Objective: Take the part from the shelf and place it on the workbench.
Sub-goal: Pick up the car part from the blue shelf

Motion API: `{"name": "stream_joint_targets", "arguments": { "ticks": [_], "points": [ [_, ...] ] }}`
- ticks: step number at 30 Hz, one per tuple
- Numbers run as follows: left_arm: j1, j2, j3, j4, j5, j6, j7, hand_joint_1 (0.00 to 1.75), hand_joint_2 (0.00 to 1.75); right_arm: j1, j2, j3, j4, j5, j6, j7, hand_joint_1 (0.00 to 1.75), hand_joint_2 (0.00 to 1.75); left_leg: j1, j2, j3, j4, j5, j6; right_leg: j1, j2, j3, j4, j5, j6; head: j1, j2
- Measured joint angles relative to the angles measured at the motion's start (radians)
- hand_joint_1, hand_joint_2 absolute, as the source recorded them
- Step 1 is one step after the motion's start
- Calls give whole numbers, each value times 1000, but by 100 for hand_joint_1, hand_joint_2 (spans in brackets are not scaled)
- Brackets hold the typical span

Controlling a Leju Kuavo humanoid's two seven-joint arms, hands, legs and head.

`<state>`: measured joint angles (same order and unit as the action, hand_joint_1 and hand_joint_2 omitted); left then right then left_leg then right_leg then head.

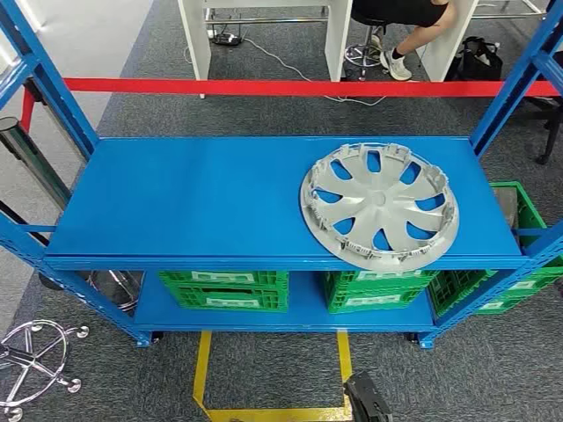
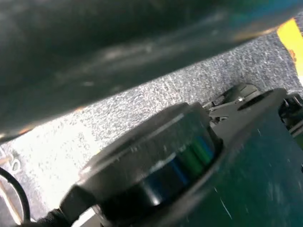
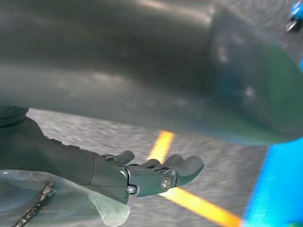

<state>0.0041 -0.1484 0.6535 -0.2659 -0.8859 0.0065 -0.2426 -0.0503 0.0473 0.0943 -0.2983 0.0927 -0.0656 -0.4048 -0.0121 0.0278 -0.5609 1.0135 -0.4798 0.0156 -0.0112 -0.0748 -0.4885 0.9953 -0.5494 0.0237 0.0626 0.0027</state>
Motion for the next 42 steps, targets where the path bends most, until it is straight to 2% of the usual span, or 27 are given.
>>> {"name": "stream_joint_targets", "arguments": {
  "ticks": [2,4,6,9,13,17,23,25,27,35,39,42],
  "points": [
    [-5,-6,22,6,-34,0,-9,0,0,-10,10,18,-1,18,12,-36,0,0,0,0,0,0,0,0,0,0,0,0,0,0,0,0],
    [-17,-17,67,22,-112,0,-32,0,0,-16,30,96,-56,71,59,-123,0,87,0,0,0,0,0,0,0,0,0,0,0,0,0,0],
    [-28,-24,99,38,-185,-1,-55,0,0,2,43,225,-183,118,139,-190,0,175,0,0,0,0,0,0,0,0,0,0,0,0,0,0],
    [-34,-26,116,46,-236,-3,-67,0,0,32,32,371,-336,129,233,-222,0,175,0,0,0,0,0,0,0,0,-1,0,0,0,0,0],
    [-35,-26,118,48,-253,-3,-71,0,0,46,-3,458,-446,110,259,-227,0,175,0,0,0,0,0,0,0,0,-1,0,0,0,0,0],
    [-36,-26,119,49,-264,-3,-78,0,0,55,-38,531,-552,84,250,-222,0,175,0,0,0,0,0,0,0,0,-1,0,0,0,0,0],
    [-36,-26,119,50,-272,2,-101,0,0,65,-79,609,-704,72,154,-202,0,175,0,0,0,0,0,0,0,0,-1,0,0,0,0,0],
    [-37,-26,121,50,-269,2,-118,0,0,71,-89,623,-755,110,88,-193,0,175,0,0,0,0,0,0,0,0,-1,0,0,0,0,0],
    [-37,-26,124,51,-265,1,-144,0,0,77,-99,634,-822,184,-16,-173,0,175,0,0,0,0,0,0,0,1,0,0,0,0,0,0],
    [-38,-29,141,52,-260,-31,-237,0,0,80,-123,648,-1085,615,-399,-50,0,175,0,0,0,0,0,0,0,1,-1,0,0,0,0,0],
    [-39,-34,146,54,-251,-41,-260,0,0,81,-124,648,-1157,751,-532,-23,0,175,0,0,0,0,0,0,0,1,-1,0,0,0,0,0],
    [-39,-46,157,54,-236,-13,-257,0,0,92,-122,639,-1196,850,-604,-28,0,175,0,0,0,0,0,0,0,1,-1,0,0,0,0,0]
  ]
}}
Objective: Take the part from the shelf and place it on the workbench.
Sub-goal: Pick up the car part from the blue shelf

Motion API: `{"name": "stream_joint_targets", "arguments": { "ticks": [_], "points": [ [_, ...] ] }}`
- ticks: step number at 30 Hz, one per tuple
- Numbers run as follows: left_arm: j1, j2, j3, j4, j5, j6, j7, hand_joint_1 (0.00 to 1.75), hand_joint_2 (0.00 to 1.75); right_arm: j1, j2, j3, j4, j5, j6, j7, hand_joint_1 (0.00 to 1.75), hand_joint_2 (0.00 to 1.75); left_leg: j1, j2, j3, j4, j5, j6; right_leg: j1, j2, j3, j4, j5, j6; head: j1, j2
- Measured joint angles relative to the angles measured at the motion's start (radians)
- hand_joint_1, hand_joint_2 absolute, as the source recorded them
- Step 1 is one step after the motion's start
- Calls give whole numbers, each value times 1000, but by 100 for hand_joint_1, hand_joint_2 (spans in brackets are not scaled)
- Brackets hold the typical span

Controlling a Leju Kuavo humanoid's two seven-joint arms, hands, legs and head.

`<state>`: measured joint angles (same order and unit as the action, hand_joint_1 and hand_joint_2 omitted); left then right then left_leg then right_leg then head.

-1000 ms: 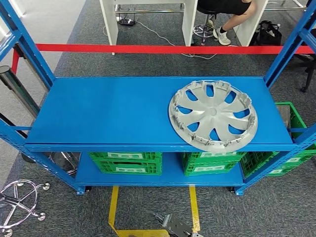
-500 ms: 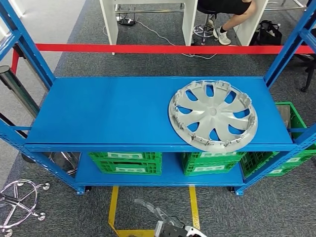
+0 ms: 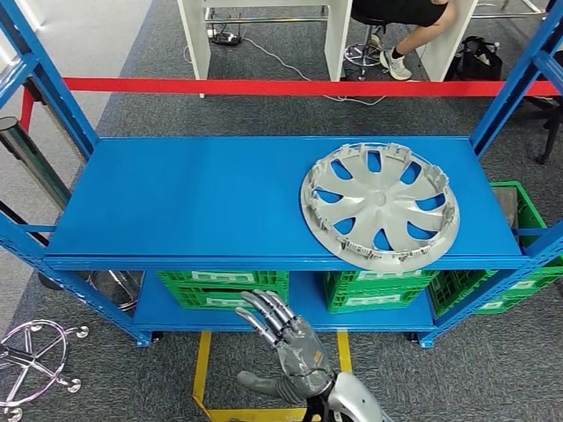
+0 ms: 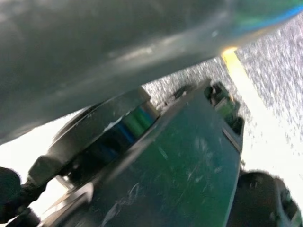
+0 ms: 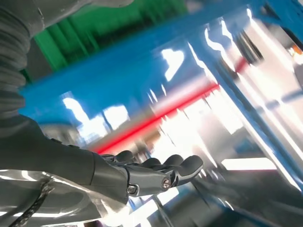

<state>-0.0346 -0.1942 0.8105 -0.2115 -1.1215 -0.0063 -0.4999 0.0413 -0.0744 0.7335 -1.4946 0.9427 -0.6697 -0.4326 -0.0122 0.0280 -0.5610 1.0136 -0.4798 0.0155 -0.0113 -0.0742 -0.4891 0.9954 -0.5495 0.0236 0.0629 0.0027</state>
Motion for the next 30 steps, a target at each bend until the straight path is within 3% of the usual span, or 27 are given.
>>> {"name": "stream_joint_targets", "arguments": {
  "ticks": [4,11,20,30],
  "points": [
    [-1,-14,25,0,24,15,16,0,0,35,43,-82,-65,171,-23,-64,0,175,0,0,0,0,0,0,0,0,0,0,0,0,0,0],
    [-6,-23,74,1,79,-50,34,0,0,69,131,-209,-114,294,-25,-134,0,175,0,0,0,0,0,0,0,0,0,0,0,0,0,0],
    [-8,-24,114,1,91,-157,-4,0,0,34,172,-264,-58,373,-25,-90,0,175,0,0,0,0,0,0,0,0,1,0,0,0,0,0],
    [-20,-26,111,1,55,-164,7,0,0,-90,184,-298,140,478,-25,45,0,175,0,0,0,0,0,0,0,0,1,0,0,0,0,0]
  ]
}}
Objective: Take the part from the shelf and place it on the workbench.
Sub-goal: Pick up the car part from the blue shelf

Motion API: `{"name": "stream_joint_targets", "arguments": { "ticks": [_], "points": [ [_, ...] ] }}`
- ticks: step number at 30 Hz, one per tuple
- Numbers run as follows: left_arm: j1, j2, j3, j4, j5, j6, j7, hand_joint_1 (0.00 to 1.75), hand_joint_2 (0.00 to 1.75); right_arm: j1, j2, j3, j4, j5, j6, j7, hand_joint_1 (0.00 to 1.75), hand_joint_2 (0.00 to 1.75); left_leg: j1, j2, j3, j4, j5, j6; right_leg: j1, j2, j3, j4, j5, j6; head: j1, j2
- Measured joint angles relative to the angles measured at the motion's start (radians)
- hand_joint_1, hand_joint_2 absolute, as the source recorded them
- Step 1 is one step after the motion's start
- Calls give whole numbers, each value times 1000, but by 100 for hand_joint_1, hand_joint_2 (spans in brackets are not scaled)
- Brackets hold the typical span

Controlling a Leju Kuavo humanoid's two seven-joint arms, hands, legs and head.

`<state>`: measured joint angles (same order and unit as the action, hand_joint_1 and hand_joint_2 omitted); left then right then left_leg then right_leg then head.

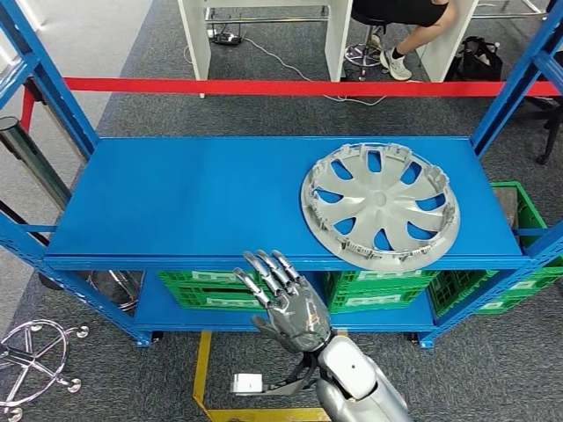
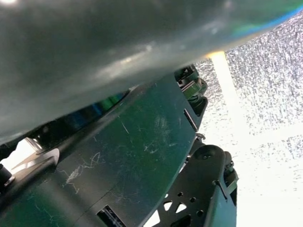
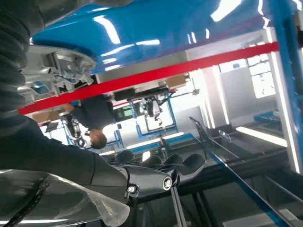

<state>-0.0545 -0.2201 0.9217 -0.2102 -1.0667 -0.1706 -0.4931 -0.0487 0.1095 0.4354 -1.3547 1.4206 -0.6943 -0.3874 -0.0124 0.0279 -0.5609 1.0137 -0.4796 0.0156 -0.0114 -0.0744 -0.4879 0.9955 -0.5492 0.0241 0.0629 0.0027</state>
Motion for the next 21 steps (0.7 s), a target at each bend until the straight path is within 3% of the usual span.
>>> {"name": "stream_joint_targets", "arguments": {
  "ticks": [7,21],
  "points": [
    [-3,0,-3,0,-18,5,11,0,0,-67,-1,-1,109,41,0,115,0,175,0,0,0,0,0,0,0,0,0,0,0,0,0,0],
    [-5,0,-3,0,-32,9,27,0,0,-139,-14,-7,200,43,0,195,0,175,0,0,0,0,0,0,0,0,0,0,0,0,0,0]
  ]
}}
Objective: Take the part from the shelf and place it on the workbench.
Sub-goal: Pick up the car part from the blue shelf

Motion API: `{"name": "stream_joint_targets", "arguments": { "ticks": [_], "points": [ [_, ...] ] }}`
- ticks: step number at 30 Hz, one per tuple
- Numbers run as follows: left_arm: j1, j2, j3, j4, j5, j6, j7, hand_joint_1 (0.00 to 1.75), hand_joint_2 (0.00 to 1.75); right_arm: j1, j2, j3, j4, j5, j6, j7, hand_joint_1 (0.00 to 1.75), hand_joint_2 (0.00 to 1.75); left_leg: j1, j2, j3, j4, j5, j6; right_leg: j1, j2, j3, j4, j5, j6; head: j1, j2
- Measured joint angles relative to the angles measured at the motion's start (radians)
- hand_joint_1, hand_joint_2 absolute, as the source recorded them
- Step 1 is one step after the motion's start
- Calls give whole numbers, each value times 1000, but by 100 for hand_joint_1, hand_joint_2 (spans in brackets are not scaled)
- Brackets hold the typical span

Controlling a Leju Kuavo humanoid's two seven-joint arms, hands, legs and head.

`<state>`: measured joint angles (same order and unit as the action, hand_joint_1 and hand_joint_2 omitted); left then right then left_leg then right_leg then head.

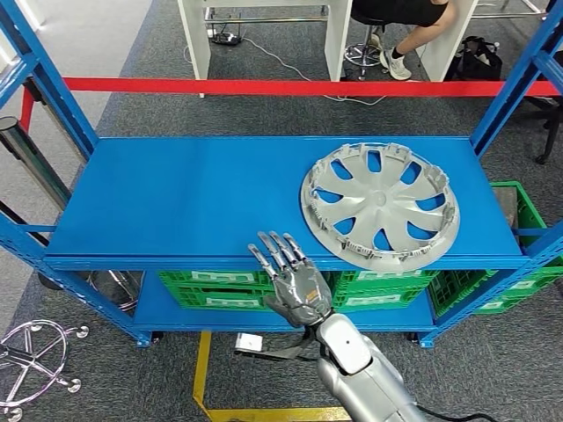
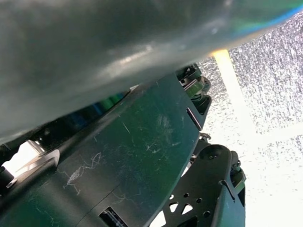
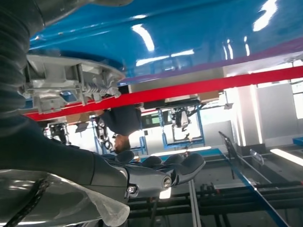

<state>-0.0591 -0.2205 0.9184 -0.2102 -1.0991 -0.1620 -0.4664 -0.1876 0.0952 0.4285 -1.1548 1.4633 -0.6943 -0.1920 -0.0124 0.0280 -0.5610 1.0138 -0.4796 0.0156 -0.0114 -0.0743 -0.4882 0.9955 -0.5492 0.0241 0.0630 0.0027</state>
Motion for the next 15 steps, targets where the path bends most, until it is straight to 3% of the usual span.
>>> {"name": "stream_joint_targets", "arguments": {
  "ticks": [5,11,15],
  "points": [
    [0,0,0,0,-5,6,11,0,0,-14,-10,-42,-2,-33,0,-23,0,175,0,0,0,0,0,0,0,0,0,0,0,0,0,0],
    [0,-1,0,0,-4,10,14,0,0,19,-11,-107,-80,-99,-1,-131,0,175,0,0,0,0,0,0,0,0,0,0,0,0,0,0],
    [0,-1,0,0,-4,10,14,0,0,36,-10,-139,-135,-85,-1,-136,0,175,0,0,0,0,0,0,0,0,0,0,0,0,0,0]
  ]
}}
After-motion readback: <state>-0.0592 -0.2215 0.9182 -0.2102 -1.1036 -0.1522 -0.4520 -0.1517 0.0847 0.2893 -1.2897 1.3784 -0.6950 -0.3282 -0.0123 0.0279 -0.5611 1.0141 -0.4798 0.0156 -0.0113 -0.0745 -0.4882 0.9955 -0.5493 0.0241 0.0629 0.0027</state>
